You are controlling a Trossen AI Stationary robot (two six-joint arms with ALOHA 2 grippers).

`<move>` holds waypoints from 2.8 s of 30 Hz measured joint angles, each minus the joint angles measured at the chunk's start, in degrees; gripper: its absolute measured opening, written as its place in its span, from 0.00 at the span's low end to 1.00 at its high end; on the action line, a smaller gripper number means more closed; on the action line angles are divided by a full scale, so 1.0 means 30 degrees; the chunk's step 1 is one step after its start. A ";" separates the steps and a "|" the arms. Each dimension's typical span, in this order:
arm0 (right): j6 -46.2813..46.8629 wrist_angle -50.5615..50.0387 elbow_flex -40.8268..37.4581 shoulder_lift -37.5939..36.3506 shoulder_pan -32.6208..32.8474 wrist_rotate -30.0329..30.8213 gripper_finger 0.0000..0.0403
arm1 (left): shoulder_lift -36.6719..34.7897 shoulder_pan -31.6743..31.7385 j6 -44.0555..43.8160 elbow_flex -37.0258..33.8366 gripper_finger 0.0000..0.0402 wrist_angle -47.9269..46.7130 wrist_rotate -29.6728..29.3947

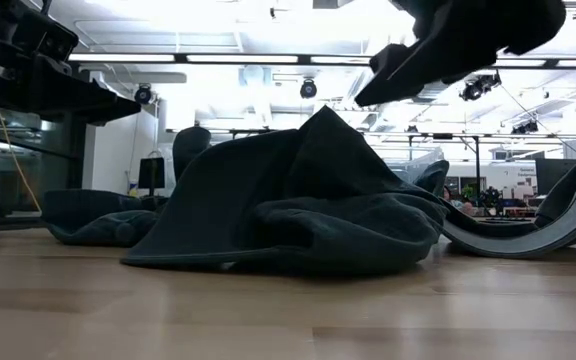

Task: Pick & Place hat
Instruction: Put the bottom blue cap into the right transparent bin

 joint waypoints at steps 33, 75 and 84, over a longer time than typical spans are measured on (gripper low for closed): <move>0.2033 0.4152 0.0005 0.3678 0.0274 0.0957 0.62 | 0.0000 0.0006 0.0007 0.0000 0.68 0.0000 0.0007; 0.0905 -0.7540 0.6869 0.3656 0.0329 0.0975 0.01 | 0.0007 0.0005 0.0007 0.0000 0.68 0.0000 0.0000; -0.0002 -1.2164 1.0127 0.3654 0.0838 0.3293 0.00 | 0.0007 0.0006 0.0007 0.0000 0.68 0.0000 0.0000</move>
